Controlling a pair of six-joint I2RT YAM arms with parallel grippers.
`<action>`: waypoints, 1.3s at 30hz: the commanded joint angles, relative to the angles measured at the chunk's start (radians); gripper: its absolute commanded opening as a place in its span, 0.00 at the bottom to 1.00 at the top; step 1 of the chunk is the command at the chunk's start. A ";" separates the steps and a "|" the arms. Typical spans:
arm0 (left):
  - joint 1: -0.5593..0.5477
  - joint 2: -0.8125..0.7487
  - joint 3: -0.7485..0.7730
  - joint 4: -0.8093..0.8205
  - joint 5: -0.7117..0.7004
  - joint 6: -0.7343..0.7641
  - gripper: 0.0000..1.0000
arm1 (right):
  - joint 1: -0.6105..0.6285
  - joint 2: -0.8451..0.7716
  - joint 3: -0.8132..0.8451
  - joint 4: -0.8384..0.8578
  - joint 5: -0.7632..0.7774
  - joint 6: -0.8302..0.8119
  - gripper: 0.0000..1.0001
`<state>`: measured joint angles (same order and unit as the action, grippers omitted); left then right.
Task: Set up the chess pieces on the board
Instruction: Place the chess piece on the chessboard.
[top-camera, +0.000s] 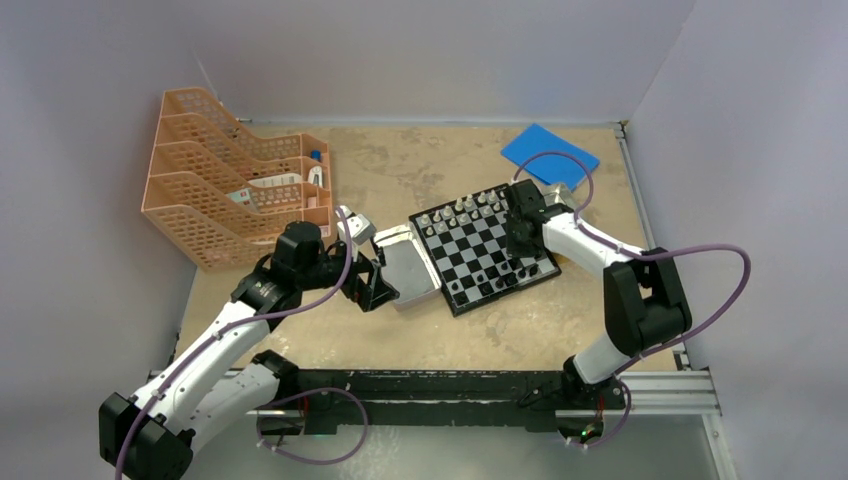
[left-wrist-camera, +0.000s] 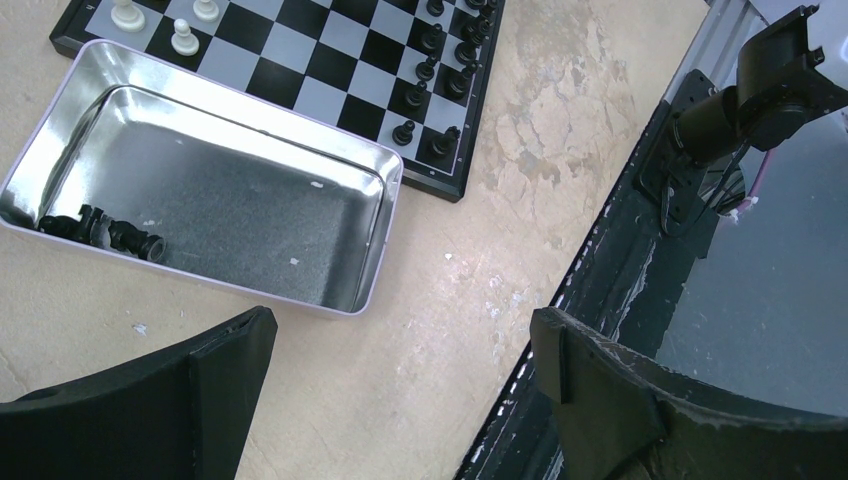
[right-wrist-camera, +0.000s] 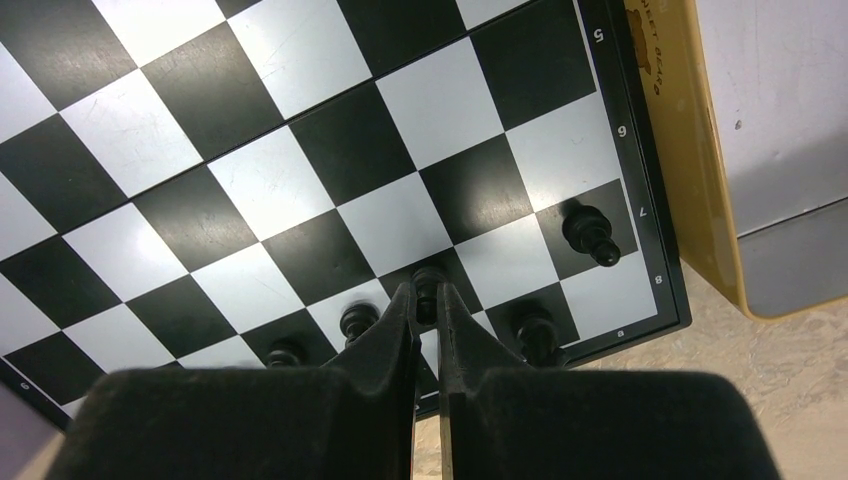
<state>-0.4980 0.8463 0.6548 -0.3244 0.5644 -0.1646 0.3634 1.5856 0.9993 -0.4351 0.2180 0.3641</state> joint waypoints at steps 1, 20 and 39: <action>-0.002 -0.005 0.045 0.019 0.006 0.004 1.00 | -0.004 0.001 0.039 -0.025 -0.004 -0.018 0.04; -0.002 -0.006 0.045 0.020 0.006 0.008 1.00 | -0.004 0.036 0.048 -0.042 -0.018 -0.025 0.05; -0.002 -0.003 0.042 0.022 0.011 0.005 1.00 | -0.004 -0.014 0.060 -0.054 0.000 -0.013 0.06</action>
<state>-0.4980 0.8490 0.6552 -0.3241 0.5644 -0.1646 0.3634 1.5963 1.0222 -0.4736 0.2165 0.3504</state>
